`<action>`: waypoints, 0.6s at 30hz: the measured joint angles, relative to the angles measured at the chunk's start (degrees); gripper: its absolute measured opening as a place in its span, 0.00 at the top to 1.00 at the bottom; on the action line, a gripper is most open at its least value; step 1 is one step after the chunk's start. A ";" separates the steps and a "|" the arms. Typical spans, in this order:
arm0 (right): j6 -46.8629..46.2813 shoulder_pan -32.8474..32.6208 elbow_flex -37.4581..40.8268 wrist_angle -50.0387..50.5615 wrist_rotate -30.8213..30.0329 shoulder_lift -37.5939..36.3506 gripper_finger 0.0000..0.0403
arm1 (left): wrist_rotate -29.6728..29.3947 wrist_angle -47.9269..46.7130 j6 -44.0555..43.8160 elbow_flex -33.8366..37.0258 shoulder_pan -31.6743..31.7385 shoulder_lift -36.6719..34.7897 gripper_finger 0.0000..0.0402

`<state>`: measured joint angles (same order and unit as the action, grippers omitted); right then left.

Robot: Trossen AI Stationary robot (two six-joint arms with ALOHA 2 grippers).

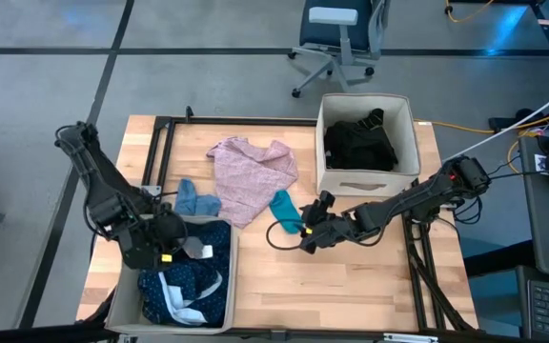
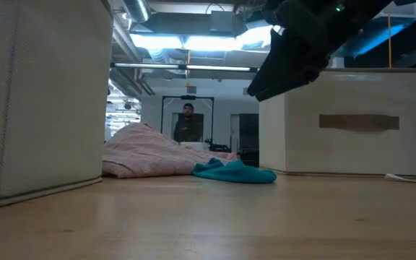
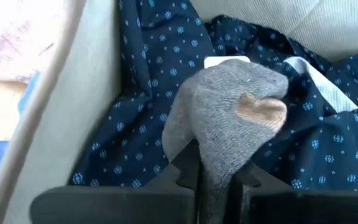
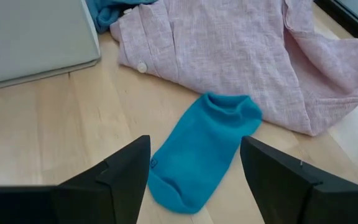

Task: Sort clothes
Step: Put the gray sock into the bottom white laundry organizer, then put the blue sock into the bottom white laundry organizer

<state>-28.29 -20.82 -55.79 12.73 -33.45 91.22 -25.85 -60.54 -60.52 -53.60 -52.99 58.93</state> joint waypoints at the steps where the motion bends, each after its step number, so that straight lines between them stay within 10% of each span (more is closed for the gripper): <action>1: 0.00 0.00 0.00 -0.05 0.00 0.00 0.38 | -0.12 0.24 0.16 0.00 0.30 0.08 0.93; 13: 0.03 -0.02 0.00 -1.27 0.01 1.08 0.38 | 12.98 1.02 0.09 -2.63 2.44 -2.04 0.57; 18: 0.44 -0.02 -0.02 -3.68 0.01 2.71 0.38 | 9.07 1.98 3.51 -6.44 2.42 -6.08 0.52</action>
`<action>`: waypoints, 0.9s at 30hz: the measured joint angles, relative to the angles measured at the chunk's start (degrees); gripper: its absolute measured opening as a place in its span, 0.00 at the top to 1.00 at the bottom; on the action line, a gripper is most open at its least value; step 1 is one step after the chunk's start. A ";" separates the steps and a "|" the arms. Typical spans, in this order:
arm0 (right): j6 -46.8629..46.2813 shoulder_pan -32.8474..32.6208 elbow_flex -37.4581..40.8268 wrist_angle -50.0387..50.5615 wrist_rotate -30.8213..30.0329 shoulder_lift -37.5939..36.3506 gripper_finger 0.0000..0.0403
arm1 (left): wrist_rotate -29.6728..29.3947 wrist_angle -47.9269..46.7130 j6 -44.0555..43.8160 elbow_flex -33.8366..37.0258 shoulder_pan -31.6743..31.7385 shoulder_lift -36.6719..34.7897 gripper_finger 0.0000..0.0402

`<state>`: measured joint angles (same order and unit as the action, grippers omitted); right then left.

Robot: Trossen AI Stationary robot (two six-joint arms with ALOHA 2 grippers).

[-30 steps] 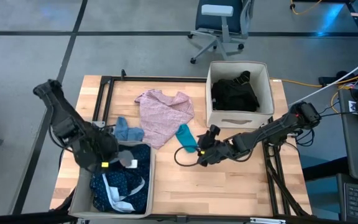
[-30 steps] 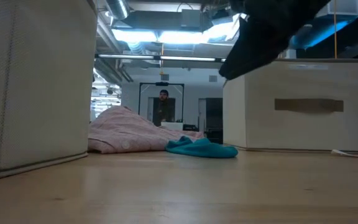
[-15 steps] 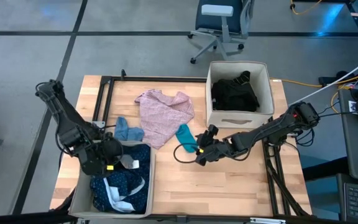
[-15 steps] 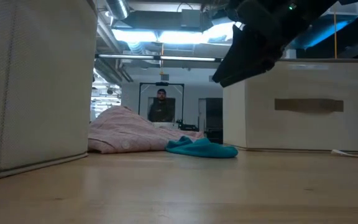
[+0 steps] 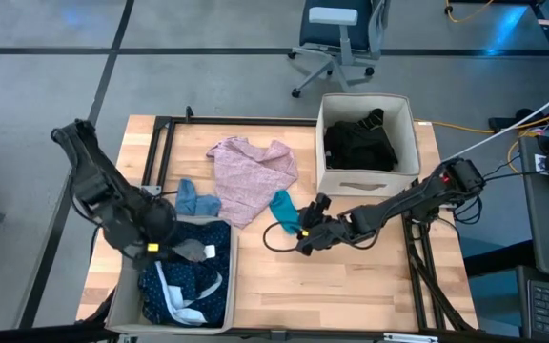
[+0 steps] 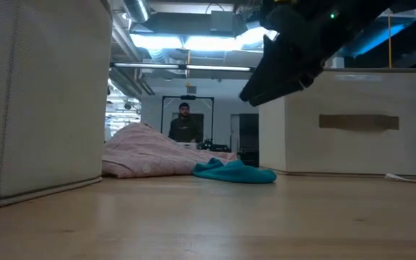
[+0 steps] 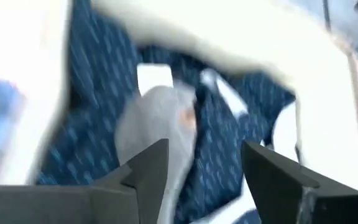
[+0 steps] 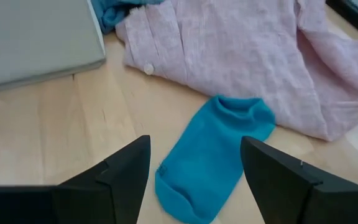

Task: Sort clothes
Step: Put the blue sock into the bottom white laundry organizer

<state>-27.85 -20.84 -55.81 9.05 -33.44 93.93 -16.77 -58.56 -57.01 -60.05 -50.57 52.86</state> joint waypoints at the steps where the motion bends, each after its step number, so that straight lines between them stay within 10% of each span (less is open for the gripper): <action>1: 0.02 0.00 0.00 -0.25 0.00 0.48 0.38 | -2.51 0.52 1.83 -0.11 0.00 -0.70 0.52; 9: 0.03 0.25 0.00 -2.67 -1.21 6.44 0.38 | -21.50 7.86 14.91 2.01 0.08 -1.18 0.52; 15: -0.32 2.39 0.00 -2.65 -2.34 10.26 0.38 | -22.80 12.78 17.23 5.33 0.11 0.64 0.52; 27: 1.29 5.41 0.00 -2.46 15.04 12.60 0.38 | -22.87 12.67 16.96 5.57 0.11 2.39 0.52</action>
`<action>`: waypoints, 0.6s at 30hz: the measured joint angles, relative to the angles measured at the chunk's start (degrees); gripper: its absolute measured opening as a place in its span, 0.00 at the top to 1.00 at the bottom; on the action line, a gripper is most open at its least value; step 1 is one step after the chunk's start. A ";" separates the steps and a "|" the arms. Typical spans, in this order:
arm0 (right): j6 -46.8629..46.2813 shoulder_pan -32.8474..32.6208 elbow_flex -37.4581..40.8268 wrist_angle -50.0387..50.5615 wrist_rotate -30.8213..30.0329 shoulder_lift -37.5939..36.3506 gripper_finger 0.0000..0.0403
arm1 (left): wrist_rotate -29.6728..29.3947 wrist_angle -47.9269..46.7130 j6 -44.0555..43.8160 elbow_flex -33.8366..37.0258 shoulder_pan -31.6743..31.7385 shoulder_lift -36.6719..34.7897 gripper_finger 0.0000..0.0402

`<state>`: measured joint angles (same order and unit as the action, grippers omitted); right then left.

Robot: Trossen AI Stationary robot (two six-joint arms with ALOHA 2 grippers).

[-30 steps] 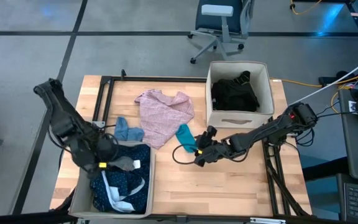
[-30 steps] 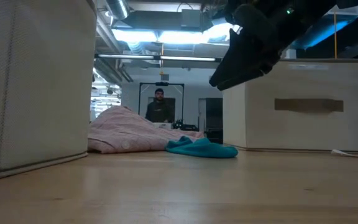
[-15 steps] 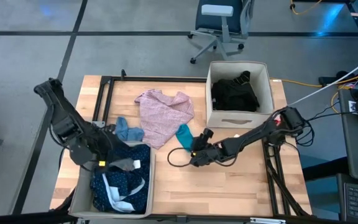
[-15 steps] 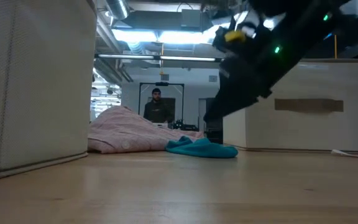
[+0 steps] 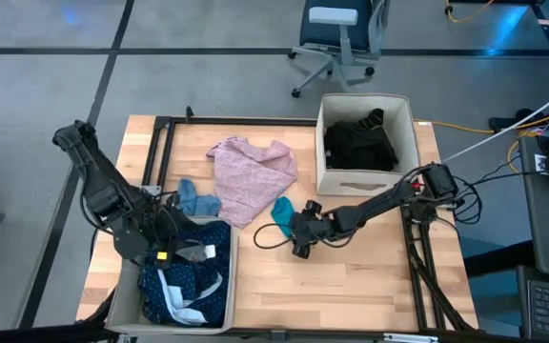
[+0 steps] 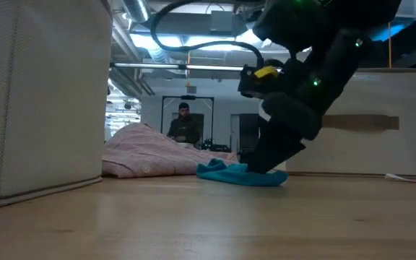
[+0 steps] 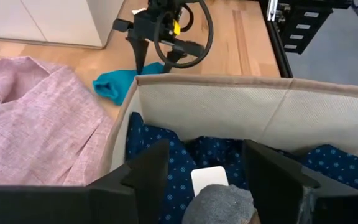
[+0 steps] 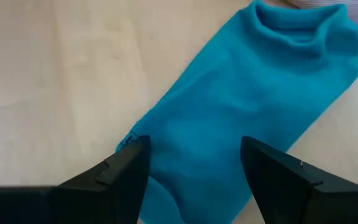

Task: Sort clothes
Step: Put the blue sock into the bottom white laundry organizer

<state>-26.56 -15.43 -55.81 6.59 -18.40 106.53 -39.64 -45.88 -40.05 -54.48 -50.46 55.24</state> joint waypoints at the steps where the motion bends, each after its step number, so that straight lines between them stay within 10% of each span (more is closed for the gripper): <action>1: 0.03 0.02 0.00 0.03 1.04 -0.26 0.38 | 0.00 -0.06 0.00 0.00 0.00 0.00 0.52; 18: 1.64 -0.01 -0.20 -1.78 7.81 1.33 0.39 | -0.26 -0.15 1.11 0.00 0.00 0.00 0.52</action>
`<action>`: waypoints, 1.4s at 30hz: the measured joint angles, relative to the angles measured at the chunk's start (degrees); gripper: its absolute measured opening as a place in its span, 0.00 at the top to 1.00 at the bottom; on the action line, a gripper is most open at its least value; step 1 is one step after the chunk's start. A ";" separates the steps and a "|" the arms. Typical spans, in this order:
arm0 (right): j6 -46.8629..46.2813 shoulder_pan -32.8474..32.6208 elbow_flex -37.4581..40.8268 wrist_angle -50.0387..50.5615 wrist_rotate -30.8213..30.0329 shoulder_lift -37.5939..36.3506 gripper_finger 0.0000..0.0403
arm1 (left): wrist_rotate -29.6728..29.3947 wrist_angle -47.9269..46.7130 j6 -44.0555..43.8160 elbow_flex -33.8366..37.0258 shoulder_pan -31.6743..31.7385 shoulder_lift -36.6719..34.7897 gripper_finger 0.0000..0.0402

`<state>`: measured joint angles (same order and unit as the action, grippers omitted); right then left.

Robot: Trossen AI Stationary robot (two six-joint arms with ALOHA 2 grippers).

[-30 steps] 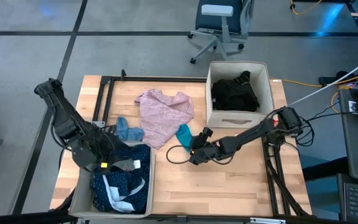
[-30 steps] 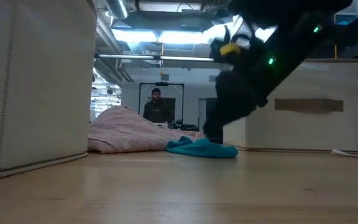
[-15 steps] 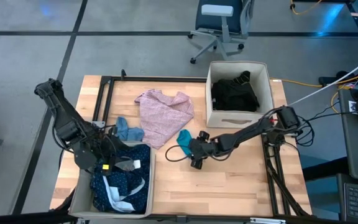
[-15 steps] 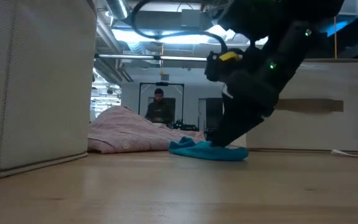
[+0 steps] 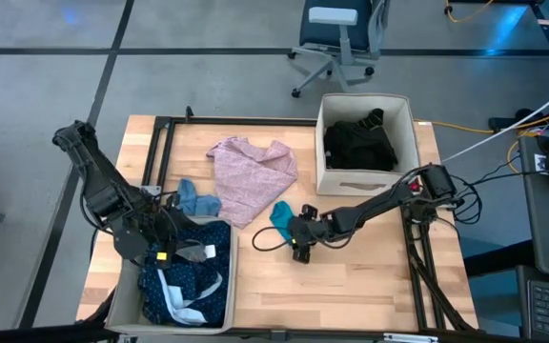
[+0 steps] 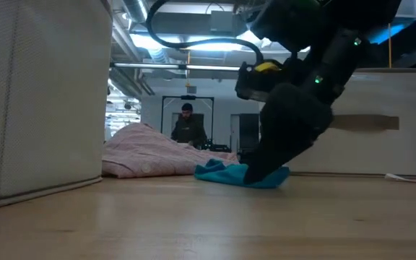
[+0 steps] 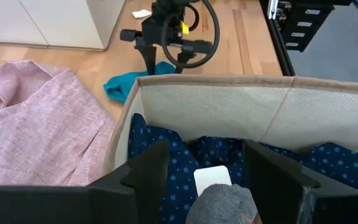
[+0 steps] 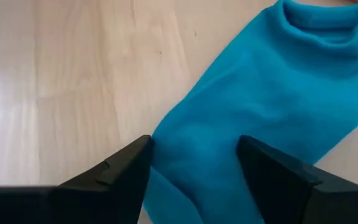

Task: Sort clothes
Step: Put the blue sock into the bottom white laundry organizer

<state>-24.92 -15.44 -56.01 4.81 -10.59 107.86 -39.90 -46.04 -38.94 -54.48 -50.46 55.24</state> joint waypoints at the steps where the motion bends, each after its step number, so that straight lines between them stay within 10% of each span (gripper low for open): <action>1: -0.01 0.00 -0.05 -0.39 -0.57 0.60 0.39 | -0.17 0.04 0.00 0.00 0.00 0.00 0.52; 14: -0.11 0.10 0.03 0.54 -5.66 1.93 0.96 | -0.20 0.06 0.35 0.00 2.27 0.00 0.52; 42: 14.09 -0.33 -13.50 -0.69 -8.07 -12.01 0.96 | 0.82 27.48 34.85 0.00 20.80 18.23 0.52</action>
<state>-10.83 -15.77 -69.51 4.12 -18.66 95.85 -39.08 -18.56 -4.09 -54.48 -29.66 73.48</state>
